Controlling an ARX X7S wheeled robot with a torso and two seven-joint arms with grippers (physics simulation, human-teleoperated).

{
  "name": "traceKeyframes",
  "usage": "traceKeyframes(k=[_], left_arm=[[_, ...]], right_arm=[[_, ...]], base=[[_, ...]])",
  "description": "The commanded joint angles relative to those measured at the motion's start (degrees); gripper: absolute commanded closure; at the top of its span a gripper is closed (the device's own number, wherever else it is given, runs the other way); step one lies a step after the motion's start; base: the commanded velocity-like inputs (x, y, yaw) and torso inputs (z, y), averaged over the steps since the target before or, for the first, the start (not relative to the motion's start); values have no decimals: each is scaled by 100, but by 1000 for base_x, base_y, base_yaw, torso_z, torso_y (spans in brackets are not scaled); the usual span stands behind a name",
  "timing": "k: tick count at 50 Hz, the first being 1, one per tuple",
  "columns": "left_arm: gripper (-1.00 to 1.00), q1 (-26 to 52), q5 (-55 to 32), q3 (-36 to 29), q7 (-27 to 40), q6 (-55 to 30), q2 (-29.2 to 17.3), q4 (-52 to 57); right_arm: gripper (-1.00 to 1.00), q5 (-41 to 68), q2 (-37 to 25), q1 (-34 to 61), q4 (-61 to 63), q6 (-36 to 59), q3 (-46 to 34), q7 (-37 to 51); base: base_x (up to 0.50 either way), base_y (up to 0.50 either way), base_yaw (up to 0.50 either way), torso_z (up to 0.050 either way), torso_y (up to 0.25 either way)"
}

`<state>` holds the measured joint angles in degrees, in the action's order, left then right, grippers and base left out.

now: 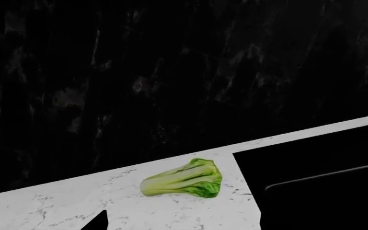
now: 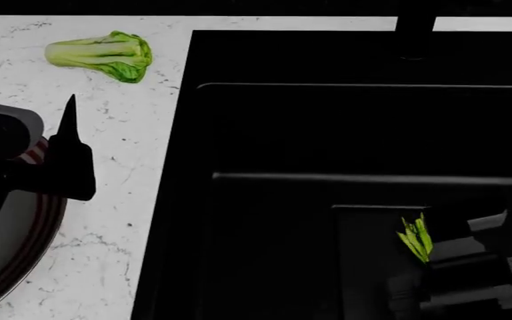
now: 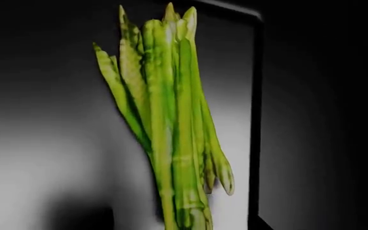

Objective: Pick the asparagus from the sink and place it on the plate located on the counter

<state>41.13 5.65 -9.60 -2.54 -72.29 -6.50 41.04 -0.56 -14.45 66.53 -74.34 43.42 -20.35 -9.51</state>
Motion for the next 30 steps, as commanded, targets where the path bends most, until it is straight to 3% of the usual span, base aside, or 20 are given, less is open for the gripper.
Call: traceKeyframes(k=[1, 2, 3, 21, 25, 30], left_arm=[[-100, 7, -15, -27, -17, 10, -59, 61], [-100, 10, -17, -31, -13, 4, -60, 66], [-100, 16, -20, -36, -11, -6, -60, 75], [-100, 11, -85, -34, 42, -10, -74, 113], [-100, 43, -97, -47, 47, -76, -79, 175], [-100, 71, -125, -57, 43, -147, -74, 257]], right_arm=[[-100, 17, 10, -81, -62, -22, -71, 8], [-100, 17, 11, -74, -62, -18, -75, 17], [100, 20, 8, -45, -62, -18, -73, 32], [100, -10, -21, 179, -17, -388, -187, -15], [100, 172, -602, -923, 2966, 1283, 117, 74], [100, 306, -1005, -1810, 5461, 2327, 457, 168]], base=[[0, 0, 0, 0, 0], [0, 0, 0, 0, 0], [0, 0, 0, 0, 0], [1, 0, 0, 0, 0], [0, 0, 0, 0, 0], [0, 0, 0, 0, 0]])
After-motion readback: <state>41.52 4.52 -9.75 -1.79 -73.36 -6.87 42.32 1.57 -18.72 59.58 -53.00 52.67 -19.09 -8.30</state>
